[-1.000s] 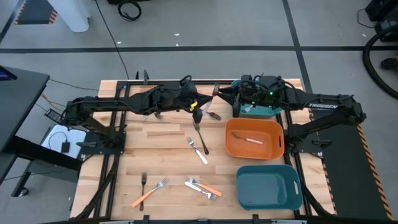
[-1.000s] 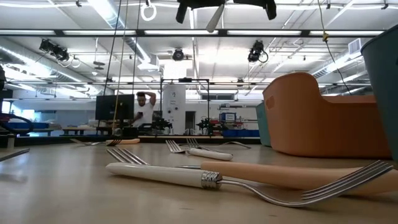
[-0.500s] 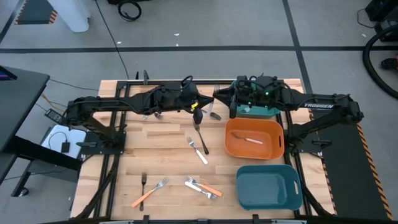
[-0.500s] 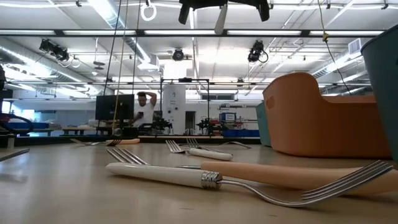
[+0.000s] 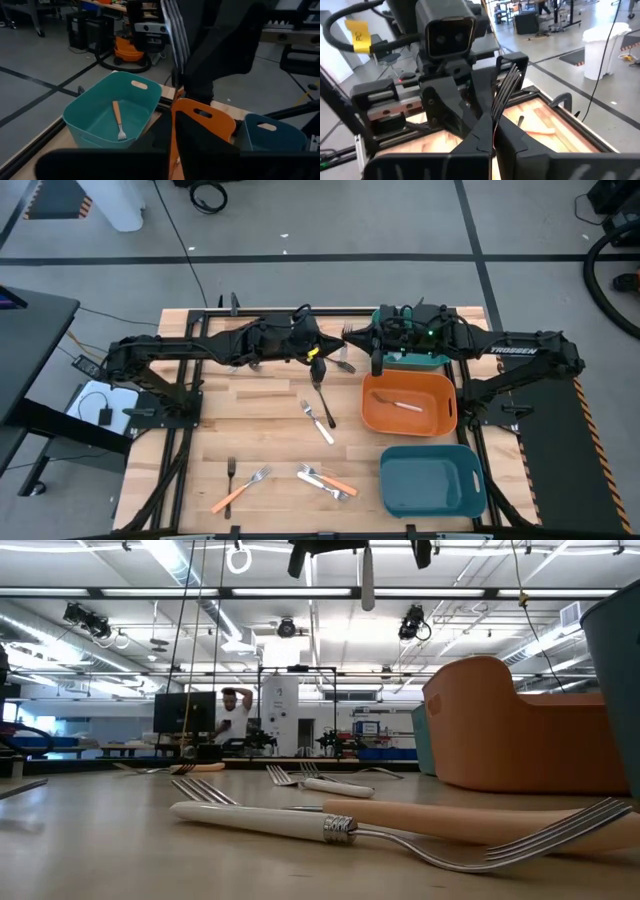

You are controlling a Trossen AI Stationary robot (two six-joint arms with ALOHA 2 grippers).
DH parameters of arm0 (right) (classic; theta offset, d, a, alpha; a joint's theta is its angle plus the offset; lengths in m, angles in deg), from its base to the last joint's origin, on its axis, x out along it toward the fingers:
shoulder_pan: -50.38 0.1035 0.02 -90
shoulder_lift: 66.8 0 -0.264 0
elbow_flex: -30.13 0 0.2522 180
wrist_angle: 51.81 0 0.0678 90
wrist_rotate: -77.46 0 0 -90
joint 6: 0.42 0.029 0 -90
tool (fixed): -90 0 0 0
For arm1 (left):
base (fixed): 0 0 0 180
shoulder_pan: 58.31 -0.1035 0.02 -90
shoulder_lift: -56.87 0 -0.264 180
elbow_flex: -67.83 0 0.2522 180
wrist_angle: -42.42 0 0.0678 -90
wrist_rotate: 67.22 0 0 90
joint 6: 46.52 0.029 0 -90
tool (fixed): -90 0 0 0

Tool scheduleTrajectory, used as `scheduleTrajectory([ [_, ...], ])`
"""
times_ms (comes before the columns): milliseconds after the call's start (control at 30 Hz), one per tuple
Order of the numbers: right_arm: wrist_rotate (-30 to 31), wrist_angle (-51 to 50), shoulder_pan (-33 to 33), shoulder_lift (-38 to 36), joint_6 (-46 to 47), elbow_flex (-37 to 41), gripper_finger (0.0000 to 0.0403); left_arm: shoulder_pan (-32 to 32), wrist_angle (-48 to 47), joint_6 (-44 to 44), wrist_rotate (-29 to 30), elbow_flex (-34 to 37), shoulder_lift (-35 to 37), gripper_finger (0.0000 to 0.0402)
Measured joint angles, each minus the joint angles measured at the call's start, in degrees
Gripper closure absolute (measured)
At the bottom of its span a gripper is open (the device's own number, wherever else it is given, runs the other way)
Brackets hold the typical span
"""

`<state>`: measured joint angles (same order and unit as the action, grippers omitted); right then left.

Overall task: Sort silverware by color (type)
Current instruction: Put the white fork into the orange bin

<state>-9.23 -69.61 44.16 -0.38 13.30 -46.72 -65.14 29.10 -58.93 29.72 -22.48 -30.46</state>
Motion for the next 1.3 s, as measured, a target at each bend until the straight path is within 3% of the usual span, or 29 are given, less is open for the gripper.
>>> scheduleTrajectory([
  [333,3.5,-17.2,2.9,-6.9,1.7,0.0,0.0396,-0.2,-4.0,0.2,0.3,0.0,0.4,0.0302],
  [533,4.1,-37.5,4.8,-10.8,9.1,0.0,0.0396,-0.2,-16.9,0.2,0.3,0.0,0.8,0.0299],
  [733,2.7,-56.4,6.8,-8.0,14.9,0.0,0.0395,-0.2,-26.1,0.2,0.3,0.1,-2.3,0.0305],
  [967,-3.3,-58.1,8.4,-2.3,13.4,0.0,0.0385,0.0,-26.8,0.2,0.3,0.0,-5.5,0.0306],
  [1300,-1.0,-59.4,10.7,6.3,13.3,0.0,0.0322,-0.1,-27.5,1.0,0.3,0.0,-6.5,0.0306],
])
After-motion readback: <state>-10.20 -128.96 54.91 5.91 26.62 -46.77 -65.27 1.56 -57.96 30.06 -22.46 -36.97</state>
